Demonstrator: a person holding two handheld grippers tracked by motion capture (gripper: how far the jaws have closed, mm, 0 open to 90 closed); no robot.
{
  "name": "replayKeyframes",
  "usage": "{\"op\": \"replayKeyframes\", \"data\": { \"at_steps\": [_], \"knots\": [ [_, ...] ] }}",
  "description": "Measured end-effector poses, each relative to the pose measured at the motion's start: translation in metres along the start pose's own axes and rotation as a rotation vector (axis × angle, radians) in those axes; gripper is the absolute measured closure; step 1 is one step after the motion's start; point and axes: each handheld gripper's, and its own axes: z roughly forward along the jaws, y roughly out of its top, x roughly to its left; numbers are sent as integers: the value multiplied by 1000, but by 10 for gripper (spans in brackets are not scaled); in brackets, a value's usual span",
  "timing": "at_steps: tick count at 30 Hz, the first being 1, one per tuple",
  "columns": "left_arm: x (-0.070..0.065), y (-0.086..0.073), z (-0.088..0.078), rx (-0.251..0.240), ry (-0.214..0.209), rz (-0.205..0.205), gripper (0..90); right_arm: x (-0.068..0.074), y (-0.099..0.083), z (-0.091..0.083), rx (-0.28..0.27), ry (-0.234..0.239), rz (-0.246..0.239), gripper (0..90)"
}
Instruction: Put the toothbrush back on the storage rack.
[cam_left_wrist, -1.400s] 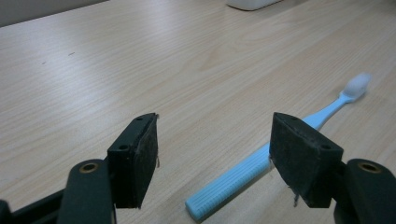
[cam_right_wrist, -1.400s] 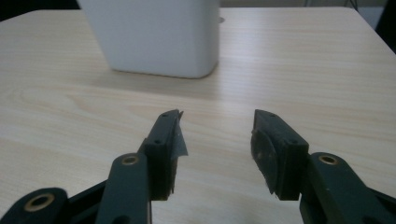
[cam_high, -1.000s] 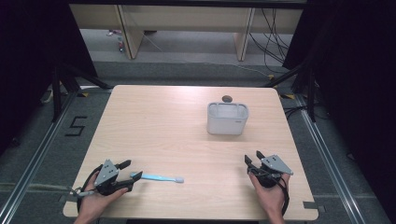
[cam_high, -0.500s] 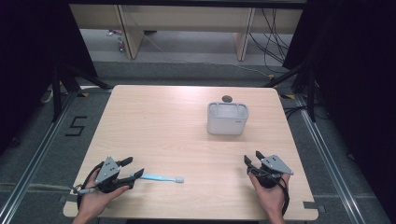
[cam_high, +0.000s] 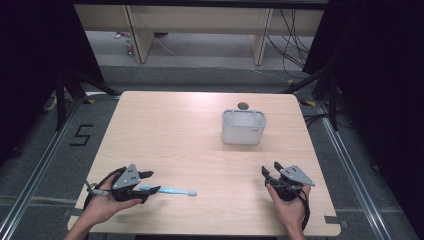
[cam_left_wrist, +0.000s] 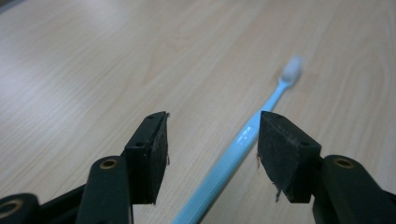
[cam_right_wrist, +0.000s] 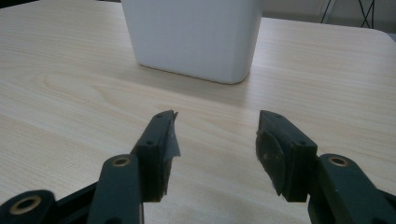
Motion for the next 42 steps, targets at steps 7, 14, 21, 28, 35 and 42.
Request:
{"op": "replayKeyframes", "data": {
  "at_steps": [7,14,21,28,35,42],
  "knots": [
    [0,13,13,100,-100,84,461,-1,1,0,16,-8,-15,476],
    [8,28,26,245,-207,164,534,0,1,1,26,2,-4,474],
    [12,38,30,356,-238,239,571,-1,1,0,33,2,-6,471],
    [11,45,36,478,-281,376,596,0,1,1,42,13,9,472],
    [9,49,40,542,-294,438,613,0,1,2,41,11,4,471],
    [9,53,44,584,-311,458,623,1,1,1,51,8,16,472]
  ]
}}
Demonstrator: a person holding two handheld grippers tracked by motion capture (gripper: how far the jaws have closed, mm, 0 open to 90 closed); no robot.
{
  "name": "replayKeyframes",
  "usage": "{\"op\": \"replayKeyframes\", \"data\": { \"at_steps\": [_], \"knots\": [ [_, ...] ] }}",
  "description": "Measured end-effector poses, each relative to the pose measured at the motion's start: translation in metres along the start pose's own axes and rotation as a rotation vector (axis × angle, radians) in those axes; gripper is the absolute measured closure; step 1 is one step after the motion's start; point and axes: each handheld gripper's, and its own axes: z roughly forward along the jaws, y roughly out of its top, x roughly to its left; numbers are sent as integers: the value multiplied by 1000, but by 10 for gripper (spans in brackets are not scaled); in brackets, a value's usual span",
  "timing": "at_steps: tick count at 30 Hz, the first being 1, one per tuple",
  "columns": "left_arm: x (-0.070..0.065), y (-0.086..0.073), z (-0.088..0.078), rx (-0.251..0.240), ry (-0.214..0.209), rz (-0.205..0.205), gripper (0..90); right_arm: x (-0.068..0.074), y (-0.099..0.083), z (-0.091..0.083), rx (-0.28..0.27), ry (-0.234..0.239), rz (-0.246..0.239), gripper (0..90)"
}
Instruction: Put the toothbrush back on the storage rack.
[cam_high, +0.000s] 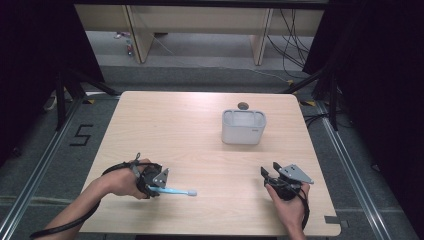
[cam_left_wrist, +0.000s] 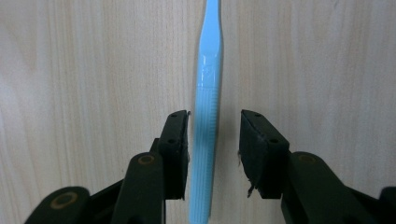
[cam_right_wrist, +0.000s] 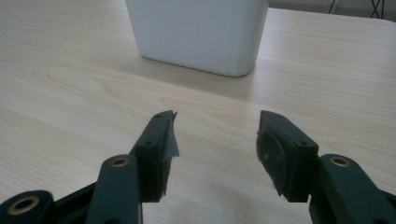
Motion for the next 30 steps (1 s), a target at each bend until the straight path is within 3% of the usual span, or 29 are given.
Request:
{"op": "replayKeyframes", "data": {
  "at_steps": [1,11,12,13,15,16,17,18,19,23,24,25,26,27,28,30],
  "knots": [
    [1,1,0,4,-5,5,628,-2,1,0,-7,-4,-30,473],
    [11,8,4,15,-61,24,657,-2,0,1,-12,-2,-35,473],
    [11,9,5,15,-58,29,660,0,0,0,-5,3,-7,473],
    [10,9,7,-2,-64,3,665,0,0,0,-1,4,5,473],
    [12,10,8,32,-65,38,672,1,0,0,1,5,12,472],
    [10,10,10,8,-68,11,674,1,0,0,1,4,13,473],
    [11,10,11,10,-69,12,679,1,0,0,1,5,11,473],
    [13,10,10,38,-66,46,683,-1,0,0,-3,3,-10,473],
    [13,10,10,38,-66,46,684,-2,0,1,-11,-1,-35,472],
    [15,11,13,53,-78,52,694,-2,0,1,-14,-3,-34,473],
    [15,12,13,58,-80,52,697,1,0,0,2,6,10,473],
    [12,12,15,40,-87,26,701,1,0,0,4,6,8,473],
    [14,13,13,70,-88,60,704,1,0,0,4,6,8,473],
    [14,14,13,73,-90,64,708,1,0,0,6,7,11,473],
    [14,15,14,75,-96,65,712,-2,0,0,-7,1,-27,473],
    [15,16,13,84,-99,73,720,0,0,0,1,6,-4,473]
  ]
}}
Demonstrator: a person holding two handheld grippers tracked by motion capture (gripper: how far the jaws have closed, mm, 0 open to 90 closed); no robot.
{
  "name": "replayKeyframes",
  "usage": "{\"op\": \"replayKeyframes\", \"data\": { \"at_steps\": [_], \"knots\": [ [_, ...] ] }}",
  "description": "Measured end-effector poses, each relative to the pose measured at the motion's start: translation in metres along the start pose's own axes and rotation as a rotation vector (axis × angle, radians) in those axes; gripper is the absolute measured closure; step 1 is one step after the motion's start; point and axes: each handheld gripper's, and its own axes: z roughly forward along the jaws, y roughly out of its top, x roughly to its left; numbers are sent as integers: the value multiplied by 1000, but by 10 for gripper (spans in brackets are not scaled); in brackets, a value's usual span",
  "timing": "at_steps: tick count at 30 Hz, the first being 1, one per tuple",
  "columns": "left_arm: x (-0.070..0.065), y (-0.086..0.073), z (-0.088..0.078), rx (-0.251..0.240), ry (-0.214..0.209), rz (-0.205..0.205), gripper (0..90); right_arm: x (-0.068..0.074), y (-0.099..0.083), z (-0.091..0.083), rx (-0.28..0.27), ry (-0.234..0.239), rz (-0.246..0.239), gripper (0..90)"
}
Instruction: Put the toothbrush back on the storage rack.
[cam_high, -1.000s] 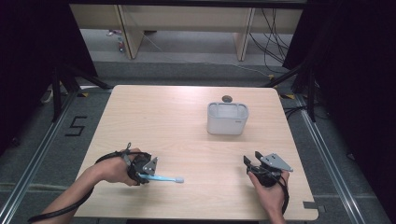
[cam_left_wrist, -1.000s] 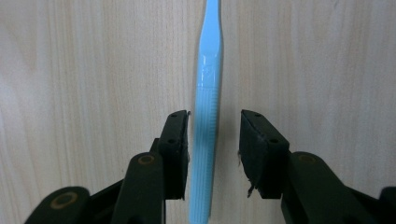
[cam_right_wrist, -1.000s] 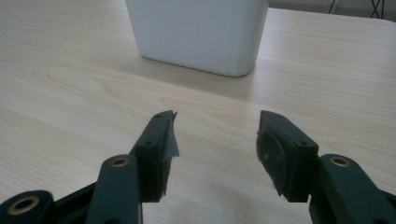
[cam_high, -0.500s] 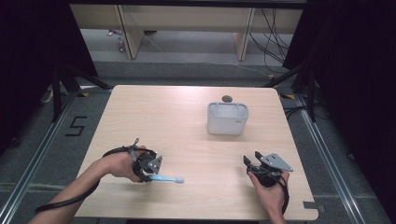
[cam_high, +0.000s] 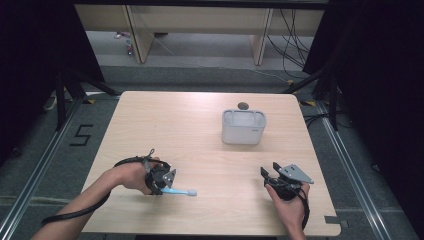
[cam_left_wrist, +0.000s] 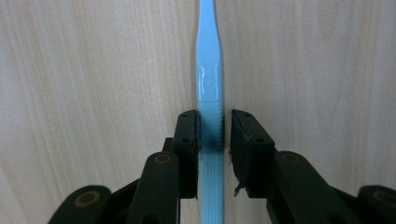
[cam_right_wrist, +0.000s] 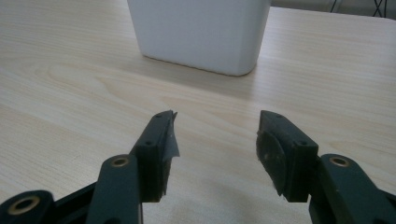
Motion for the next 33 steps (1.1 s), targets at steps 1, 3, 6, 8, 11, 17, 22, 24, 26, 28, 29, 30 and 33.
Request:
{"op": "replayKeyframes", "data": {
  "at_steps": [1,3,6,8,11,17,22,24,26,28,29,30,33],
  "knots": [
    [0,0,0,3,0,0,726,0,0,1,-9,7,9,472],
    [1,1,-1,10,-2,4,732,2,-1,1,-9,8,39,472],
    [2,2,0,19,-9,5,738,1,0,0,4,4,20,472],
    [2,3,1,23,-14,4,742,1,0,0,6,4,18,472],
    [2,4,1,30,-16,10,753,1,0,-1,13,6,29,472],
    [2,5,1,43,-24,7,778,-2,0,1,-9,-3,-30,472],
    [1,6,1,44,-21,6,783,-1,0,1,-4,-2,-25,472],
    [2,4,1,38,-26,-3,784,-2,0,1,-8,-2,-31,472],
    [1,3,1,25,-20,-7,784,-2,0,1,-6,-2,-31,471],
    [1,2,1,14,-14,-10,785,-1,0,0,-4,-1,-27,472],
    [0,1,1,11,-15,-15,785,-1,1,0,-6,-1,-26,471],
    [0,1,0,9,-11,-13,785,-2,0,1,-8,-1,-33,470],
    [-2,-1,0,3,-6,-11,784,-2,0,1,-8,7,-20,468]
  ]
}}
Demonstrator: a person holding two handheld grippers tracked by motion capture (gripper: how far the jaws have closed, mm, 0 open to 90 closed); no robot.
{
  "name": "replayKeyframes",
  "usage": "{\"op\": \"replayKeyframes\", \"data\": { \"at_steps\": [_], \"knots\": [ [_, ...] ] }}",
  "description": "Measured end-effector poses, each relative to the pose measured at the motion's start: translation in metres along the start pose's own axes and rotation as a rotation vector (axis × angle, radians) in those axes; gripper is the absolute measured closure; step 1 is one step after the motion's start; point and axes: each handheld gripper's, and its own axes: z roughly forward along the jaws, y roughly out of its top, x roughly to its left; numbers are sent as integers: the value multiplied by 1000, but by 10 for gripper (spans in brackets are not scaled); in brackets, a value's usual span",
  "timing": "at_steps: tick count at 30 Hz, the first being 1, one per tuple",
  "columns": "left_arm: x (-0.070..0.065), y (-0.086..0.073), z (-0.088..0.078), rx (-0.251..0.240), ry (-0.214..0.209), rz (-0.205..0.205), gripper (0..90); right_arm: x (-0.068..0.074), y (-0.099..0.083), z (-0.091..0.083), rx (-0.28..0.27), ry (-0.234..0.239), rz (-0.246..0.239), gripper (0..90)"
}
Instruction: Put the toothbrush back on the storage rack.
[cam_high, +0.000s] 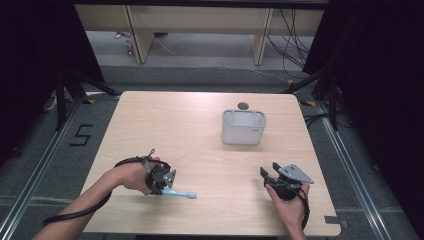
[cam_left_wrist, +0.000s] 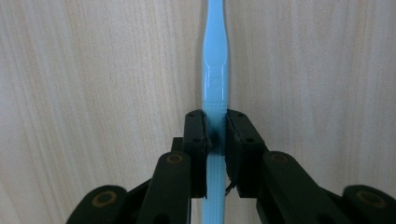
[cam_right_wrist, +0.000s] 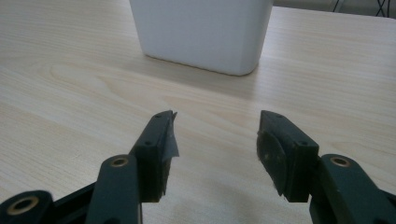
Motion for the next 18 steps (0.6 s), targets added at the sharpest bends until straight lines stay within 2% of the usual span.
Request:
{"op": "replayKeyframes", "data": {
  "at_steps": [1,4,7,8,10,11,12,13,14,15,16,18],
  "knots": [
    [0,0,0,-1,0,-5,784,0,0,1,2,27,19,468],
    [-1,-2,-3,-15,9,-10,785,0,0,0,-1,0,-2,467],
    [-2,-3,-5,-33,20,-12,785,-1,0,-1,5,-1,1,465],
    [-4,-3,-5,-64,19,-42,785,-1,0,-1,2,1,3,464],
    [-4,-3,-6,-68,25,-39,786,-1,0,0,-1,4,6,464],
    [-4,-3,-9,-57,35,-18,785,-1,0,-1,2,1,3,464],
    [-4,-4,-11,-61,39,-18,785,-1,0,-1,5,-2,1,464],
    [-7,-5,-10,-98,44,-52,785,-1,0,-1,4,-2,-1,463],
    [-8,-6,-11,-101,47,-52,786,1,0,-2,15,4,32,463],
    [-7,-6,-13,-82,58,-28,786,1,0,-1,13,4,27,463],
    [-7,-7,-14,-84,62,-25,786,-1,0,-1,7,-2,-6,463],
    [-8,-7,-14,-82,65,-23,786,0,0,-1,8,-3,-4,464]
  ]
}}
